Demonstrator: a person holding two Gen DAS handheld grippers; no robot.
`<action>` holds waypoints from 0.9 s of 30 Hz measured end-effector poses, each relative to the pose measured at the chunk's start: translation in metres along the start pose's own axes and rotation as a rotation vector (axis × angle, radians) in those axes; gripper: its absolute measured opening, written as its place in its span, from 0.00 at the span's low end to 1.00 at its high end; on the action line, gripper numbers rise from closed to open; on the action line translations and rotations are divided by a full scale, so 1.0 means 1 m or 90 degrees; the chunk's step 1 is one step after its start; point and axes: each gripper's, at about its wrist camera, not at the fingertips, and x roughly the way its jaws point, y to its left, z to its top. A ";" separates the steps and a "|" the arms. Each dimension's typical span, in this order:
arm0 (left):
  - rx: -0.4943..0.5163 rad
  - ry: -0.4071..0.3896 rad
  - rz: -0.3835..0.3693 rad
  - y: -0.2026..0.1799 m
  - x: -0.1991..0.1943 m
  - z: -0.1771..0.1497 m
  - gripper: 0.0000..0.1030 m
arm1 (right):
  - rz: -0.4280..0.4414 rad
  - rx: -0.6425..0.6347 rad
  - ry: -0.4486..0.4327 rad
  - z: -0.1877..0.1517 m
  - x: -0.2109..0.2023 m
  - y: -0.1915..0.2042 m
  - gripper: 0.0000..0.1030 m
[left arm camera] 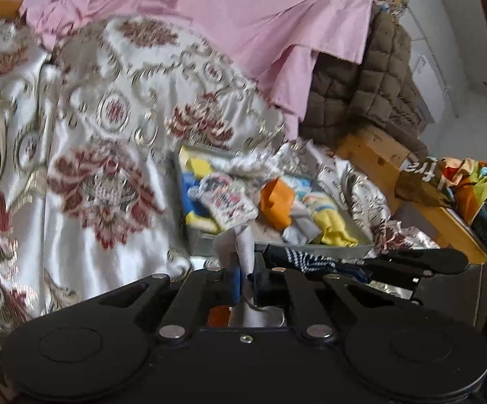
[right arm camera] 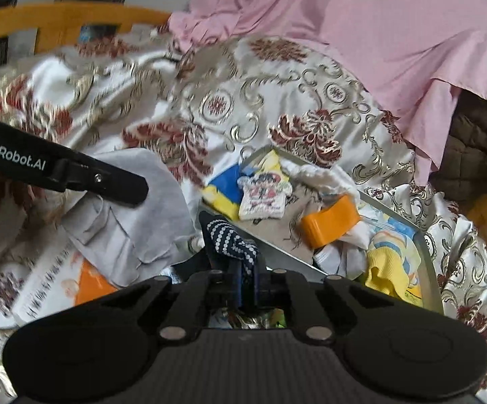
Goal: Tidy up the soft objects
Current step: 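Carry the grey cloth and striped sock in both grippers over the tray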
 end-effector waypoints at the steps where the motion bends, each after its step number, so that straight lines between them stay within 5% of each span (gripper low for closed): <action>1: 0.003 -0.004 0.001 -0.003 -0.002 0.004 0.06 | 0.004 0.008 -0.004 0.001 -0.003 -0.003 0.07; 10: 0.038 -0.026 0.011 -0.020 0.013 0.054 0.06 | 0.023 0.082 -0.023 0.025 -0.007 -0.054 0.07; 20: 0.100 -0.045 0.012 -0.045 0.117 0.122 0.06 | -0.012 0.191 -0.064 0.063 0.058 -0.146 0.07; 27: 0.134 -0.051 0.014 -0.063 0.190 0.134 0.06 | -0.044 0.313 -0.051 0.053 0.100 -0.208 0.07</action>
